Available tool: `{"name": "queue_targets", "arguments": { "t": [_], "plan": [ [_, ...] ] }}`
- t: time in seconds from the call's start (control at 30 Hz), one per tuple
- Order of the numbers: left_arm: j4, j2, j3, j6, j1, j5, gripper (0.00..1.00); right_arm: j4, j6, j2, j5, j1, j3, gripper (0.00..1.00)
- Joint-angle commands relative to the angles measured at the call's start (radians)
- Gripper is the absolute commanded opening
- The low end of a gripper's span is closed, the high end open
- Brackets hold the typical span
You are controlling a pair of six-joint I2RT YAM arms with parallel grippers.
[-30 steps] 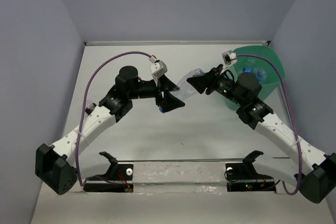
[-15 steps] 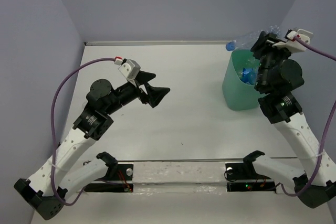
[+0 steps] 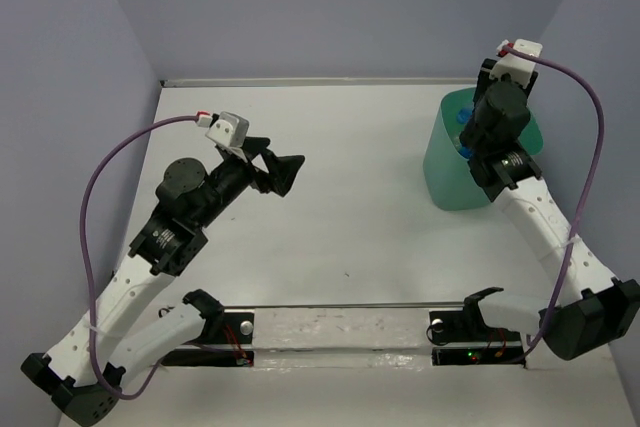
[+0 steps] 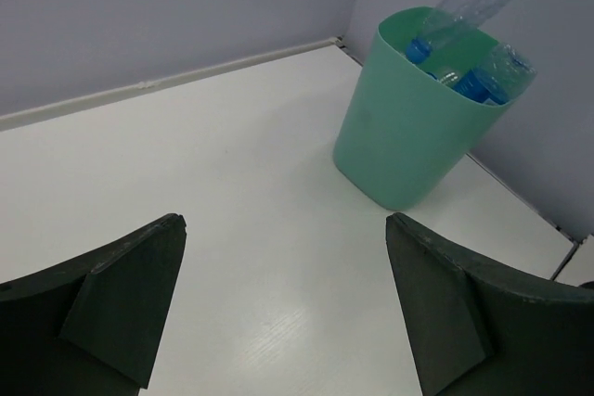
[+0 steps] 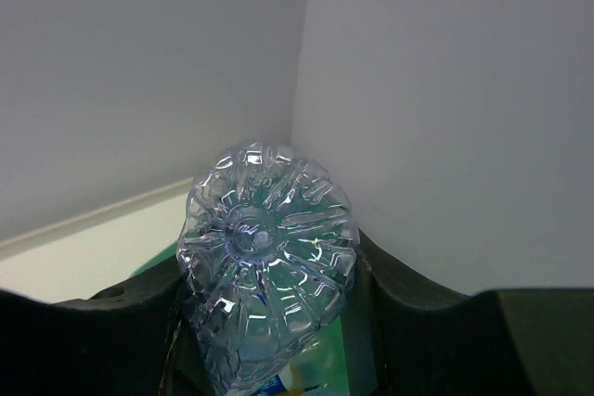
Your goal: Put the plastic bottles in the bin
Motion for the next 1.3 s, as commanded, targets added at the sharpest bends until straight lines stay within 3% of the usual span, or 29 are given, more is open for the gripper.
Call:
{"name": "queue_targets", "arguments": {
  "t": [0.0, 0.1, 0.17, 0.2, 0.23, 0.3, 0.57, 0.7, 0.87, 0.97, 1.13, 1.27],
  "plan": [
    [0.026, -0.034, 0.006, -0.002, -0.001, -0.064, 0.99, -0.078, 0.086, 0.055, -0.062, -0.012, 0.010, 0.04],
    [0.000, -0.032, 0.008, -0.005, -0.001, -0.110, 0.99, -0.178, 0.144, 0.093, -0.108, -0.012, 0.041, 0.14],
    [-0.017, -0.020, 0.015, -0.010, -0.001, -0.171, 0.99, -0.216, 0.164, 0.101, -0.126, -0.012, 0.056, 0.31],
    [-0.026, -0.017, 0.020, -0.011, -0.001, -0.191, 0.99, -0.238, 0.172, 0.107, -0.132, -0.012, 0.068, 0.43],
    [-0.038, -0.011, 0.021, -0.016, -0.001, -0.235, 0.99, -0.288, 0.190, 0.113, -0.134, -0.012, 0.082, 0.67],
    [-0.050, 0.002, 0.023, -0.028, -0.001, -0.303, 0.99, -0.351, 0.198, 0.115, -0.134, -0.012, 0.130, 0.92],
    [-0.061, 0.048, 0.000, -0.050, 0.000, -0.538, 0.99, -0.499, 0.329, 0.024, -0.370, -0.012, 0.254, 0.97],
    [-0.104, 0.118, 0.007, -0.079, 0.016, -0.641, 0.99, -0.510, 0.401, -0.037, -0.589, -0.003, 0.222, 1.00],
    [-0.181, 0.178, 0.034, -0.142, 0.075, -0.697, 0.99, -0.416, 0.502, -0.109, -0.761, 0.121, 0.078, 1.00],
    [-0.242, 0.203, 0.011, -0.177, 0.201, -0.643, 0.99, -0.268, 0.586, -0.169, -0.898, 0.195, -0.073, 1.00],
    [-0.279, 0.199, -0.107, -0.168, 0.639, -0.412, 0.99, -0.148, 0.634, -0.197, -0.959, 0.349, -0.204, 1.00],
    [-0.279, 0.215, -0.182, -0.214, 0.773, -0.417, 0.99, -0.100, 0.640, -0.217, -0.965, 0.361, -0.269, 1.00]
  ]
}}
